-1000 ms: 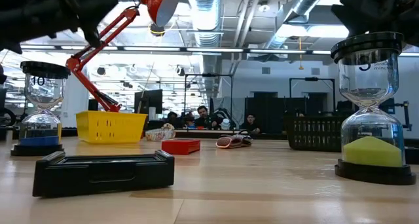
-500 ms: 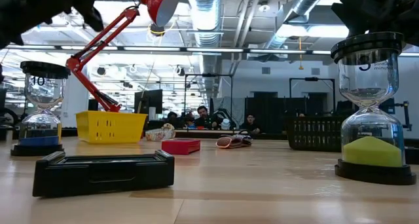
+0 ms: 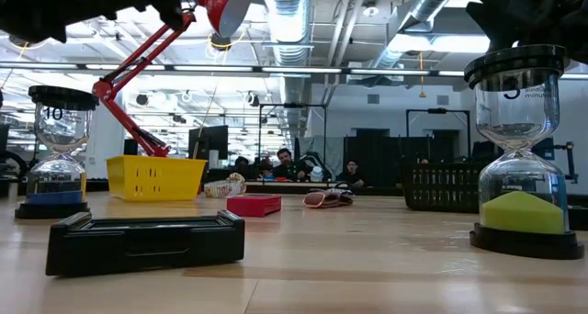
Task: Pick & Place Office items
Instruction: Put the right green hourglass into the black bin
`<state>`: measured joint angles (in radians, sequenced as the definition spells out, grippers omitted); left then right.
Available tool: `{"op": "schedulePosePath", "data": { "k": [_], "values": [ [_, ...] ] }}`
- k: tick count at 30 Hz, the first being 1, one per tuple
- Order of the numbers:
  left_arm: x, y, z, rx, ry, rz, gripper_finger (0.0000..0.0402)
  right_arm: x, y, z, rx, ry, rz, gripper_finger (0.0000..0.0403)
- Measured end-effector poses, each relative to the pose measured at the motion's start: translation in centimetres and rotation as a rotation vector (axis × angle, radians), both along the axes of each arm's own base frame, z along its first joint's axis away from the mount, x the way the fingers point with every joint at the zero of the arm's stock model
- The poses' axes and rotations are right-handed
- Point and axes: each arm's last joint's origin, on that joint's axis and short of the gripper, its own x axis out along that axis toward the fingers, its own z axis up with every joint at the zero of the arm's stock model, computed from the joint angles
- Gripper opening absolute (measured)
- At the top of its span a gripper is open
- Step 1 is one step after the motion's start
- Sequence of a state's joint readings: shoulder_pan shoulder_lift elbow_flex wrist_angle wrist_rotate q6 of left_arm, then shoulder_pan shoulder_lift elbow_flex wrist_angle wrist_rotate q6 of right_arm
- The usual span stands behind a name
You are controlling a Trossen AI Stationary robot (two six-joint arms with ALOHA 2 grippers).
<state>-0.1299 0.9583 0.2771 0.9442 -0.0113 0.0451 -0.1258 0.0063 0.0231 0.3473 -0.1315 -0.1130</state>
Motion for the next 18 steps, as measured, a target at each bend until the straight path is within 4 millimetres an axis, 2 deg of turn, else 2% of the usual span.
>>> {"op": "schedulePosePath", "data": {
  "k": [4,11,18],
  "values": [
    [0.9,-0.1,0.0,0.002,0.024,0.023,0.0098,0.0,0.3,0.0,0.035,-0.004,0.056,0.0147],
    [1.4,0.3,-0.3,0.027,0.052,0.174,0.0101,0.0,1.0,0.5,0.029,-0.052,0.133,0.0147],
    [1.4,0.5,-0.4,0.028,0.054,0.19,0.0147,0.8,1.9,0.7,0.026,-0.05,0.215,0.0168]
  ]
}}
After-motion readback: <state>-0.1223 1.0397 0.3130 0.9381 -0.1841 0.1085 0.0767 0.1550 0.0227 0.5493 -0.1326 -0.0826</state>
